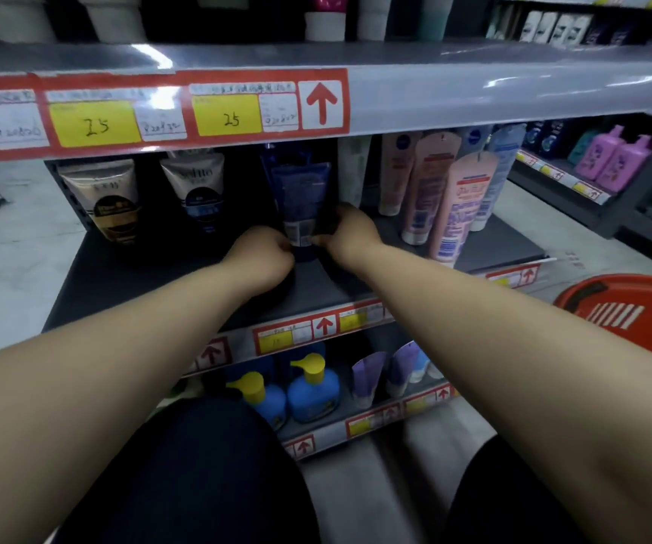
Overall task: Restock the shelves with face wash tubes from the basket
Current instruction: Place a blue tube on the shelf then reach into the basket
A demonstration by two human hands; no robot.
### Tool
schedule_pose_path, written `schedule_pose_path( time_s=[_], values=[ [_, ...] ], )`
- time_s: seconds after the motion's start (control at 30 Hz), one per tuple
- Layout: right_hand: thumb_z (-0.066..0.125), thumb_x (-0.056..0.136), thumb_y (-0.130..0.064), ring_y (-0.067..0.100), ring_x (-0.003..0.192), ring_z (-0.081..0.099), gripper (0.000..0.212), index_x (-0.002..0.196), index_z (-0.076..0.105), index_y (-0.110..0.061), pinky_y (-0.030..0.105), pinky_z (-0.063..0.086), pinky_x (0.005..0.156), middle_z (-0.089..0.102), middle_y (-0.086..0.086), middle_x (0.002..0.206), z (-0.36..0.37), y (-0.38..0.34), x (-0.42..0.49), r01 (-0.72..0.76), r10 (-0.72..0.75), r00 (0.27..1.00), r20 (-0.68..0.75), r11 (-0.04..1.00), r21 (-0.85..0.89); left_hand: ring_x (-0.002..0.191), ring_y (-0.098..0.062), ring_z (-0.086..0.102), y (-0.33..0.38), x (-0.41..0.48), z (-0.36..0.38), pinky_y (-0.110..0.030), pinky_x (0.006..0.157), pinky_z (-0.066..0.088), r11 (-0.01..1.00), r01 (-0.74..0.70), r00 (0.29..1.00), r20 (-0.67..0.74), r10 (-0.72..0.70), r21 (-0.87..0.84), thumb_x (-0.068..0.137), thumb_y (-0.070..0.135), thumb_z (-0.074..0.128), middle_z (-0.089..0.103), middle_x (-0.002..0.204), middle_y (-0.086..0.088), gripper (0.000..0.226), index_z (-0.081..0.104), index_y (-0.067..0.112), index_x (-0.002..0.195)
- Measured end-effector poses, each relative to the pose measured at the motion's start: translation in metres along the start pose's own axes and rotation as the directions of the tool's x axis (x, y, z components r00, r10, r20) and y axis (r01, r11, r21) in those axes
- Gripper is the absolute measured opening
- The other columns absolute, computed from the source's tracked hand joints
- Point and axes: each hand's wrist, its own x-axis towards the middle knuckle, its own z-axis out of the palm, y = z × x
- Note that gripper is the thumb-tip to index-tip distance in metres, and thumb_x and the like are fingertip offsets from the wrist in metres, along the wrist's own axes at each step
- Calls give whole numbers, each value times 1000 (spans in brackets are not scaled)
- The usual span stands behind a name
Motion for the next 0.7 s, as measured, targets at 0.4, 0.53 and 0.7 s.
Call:
schedule_pose_path(
  time_s=[0.4, 0.53, 0.7],
  values=[
    [52, 86, -7, 32, 117, 53, 38, 124, 50, -4, 31, 39, 92, 58, 18, 125, -129, 100, -145, -128, 43, 973, -226, 917, -378, 103, -35, 60, 151, -67, 104, -33, 77, 45, 761, -595, 799, 289, 527, 258, 88, 19, 50, 63, 115, -18, 25, 58, 11, 111],
    [54, 85, -13, 37, 117, 51, 42, 126, 45, -5, 39, 45, 93, 53, 19, 125, -173, 163, -204, -305, 203, 946, -251, 817, -489, 117, -31, 54, 201, -94, 164, -37, 92, 47, 640, -729, 674, 418, 609, 242, 86, 9, 48, 54, 131, -12, 42, 48, 13, 128],
    [64, 84, -31, 34, 121, 45, 59, 133, 39, -7, 42, 42, 99, 46, 15, 130, -202, 229, -262, -458, 426, 883, -196, 699, -549, 129, -28, 45, 251, -125, 240, -41, 104, 39, 499, -823, 560, 539, 629, 272, 89, 8, 45, 44, 141, -9, 52, 36, 12, 140]
  ],
)
